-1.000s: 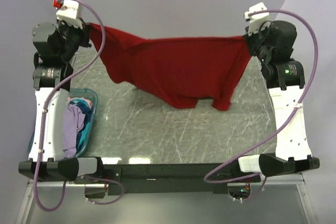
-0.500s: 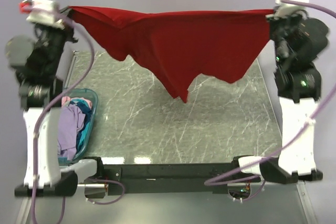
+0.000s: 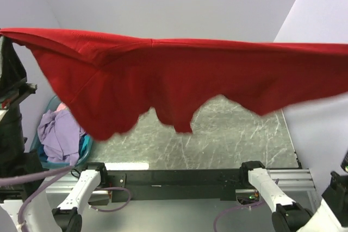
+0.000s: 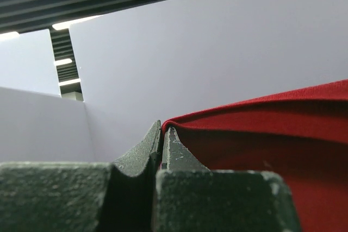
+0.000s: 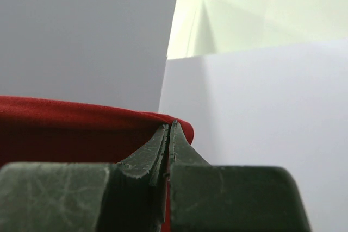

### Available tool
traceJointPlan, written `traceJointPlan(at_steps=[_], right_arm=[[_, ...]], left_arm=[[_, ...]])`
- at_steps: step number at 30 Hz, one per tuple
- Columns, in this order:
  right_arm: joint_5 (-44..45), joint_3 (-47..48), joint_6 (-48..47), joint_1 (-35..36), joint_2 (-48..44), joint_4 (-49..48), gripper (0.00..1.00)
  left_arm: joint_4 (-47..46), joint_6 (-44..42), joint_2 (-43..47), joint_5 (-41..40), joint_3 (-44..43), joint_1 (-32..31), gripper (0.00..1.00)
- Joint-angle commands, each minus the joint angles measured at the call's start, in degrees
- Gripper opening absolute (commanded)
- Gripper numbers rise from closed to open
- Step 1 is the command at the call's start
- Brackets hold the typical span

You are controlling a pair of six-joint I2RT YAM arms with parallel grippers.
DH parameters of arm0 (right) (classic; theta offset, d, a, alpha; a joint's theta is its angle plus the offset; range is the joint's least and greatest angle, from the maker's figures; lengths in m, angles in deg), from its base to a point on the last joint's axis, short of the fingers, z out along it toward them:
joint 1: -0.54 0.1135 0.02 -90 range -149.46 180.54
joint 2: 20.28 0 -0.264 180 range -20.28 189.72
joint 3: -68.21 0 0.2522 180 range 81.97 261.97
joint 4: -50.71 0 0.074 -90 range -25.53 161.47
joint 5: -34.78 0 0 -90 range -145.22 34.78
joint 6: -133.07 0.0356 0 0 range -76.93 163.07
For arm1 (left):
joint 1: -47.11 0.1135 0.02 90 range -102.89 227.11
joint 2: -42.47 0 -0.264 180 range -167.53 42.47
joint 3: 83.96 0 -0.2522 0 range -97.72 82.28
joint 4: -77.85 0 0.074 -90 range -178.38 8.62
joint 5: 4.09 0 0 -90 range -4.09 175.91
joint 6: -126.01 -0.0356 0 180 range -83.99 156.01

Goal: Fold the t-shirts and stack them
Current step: Flatten the tshirt out

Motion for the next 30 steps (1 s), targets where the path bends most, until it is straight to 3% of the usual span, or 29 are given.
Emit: traceJointPlan(at_steps=[1,6,15,21,24,26,27,29,30], right_arm=[[6.01,-2.04,-5.72,-0.98,1.82,-3.95,0.00],[3.64,-14.15,-9.32,-0.89,0.42,-6.57,0.00],[-4.96,-44.38,-12.32,-0.89,-0.29,-12.37,0.00],[-6.47,-56.88,-13.02,-0.98,11.64,-22.64,0.00],[-5.24,-53.91,-11.27,-0.89,24.11,-25.13,0.00],[-3.06,-47.77,-9.26,-0.89,34.75,-25.66,0.00],[-2.09,-45.05,-8.55,-0.89,38.35,-24.88,0.00],[1.24,-35.30,-6.27,-0.89,49.16,-22.25,0.01],[2.48,-31.70,-5.30,-0.89,55.98,-20.84,0.05]], left_arm=[[1.04,-3.20,-1.19,-8.21,0.07,0.69,0.00],[5.70,-6.37,-0.14,-0.76,5.86,0.61,0.01],[10.55,-11.03,1.27,9.63,32.37,0.69,0.00],[3.35,-10.15,-8.64,8.94,42.61,0.61,0.00],[-1.14,-8.40,-22.33,7.44,39.99,-0.01,0.00],[-0.10,-6.73,-35.77,6.21,31.83,-0.18,0.00],[0.52,-6.37,-45.22,5.34,24.32,-0.18,0.00],[4.54,-3.66,-54.50,4.19,14.80,-1.85,0.01],[5.44,-2.51,-63.24,4.10,5.09,-1.85,0.01]])
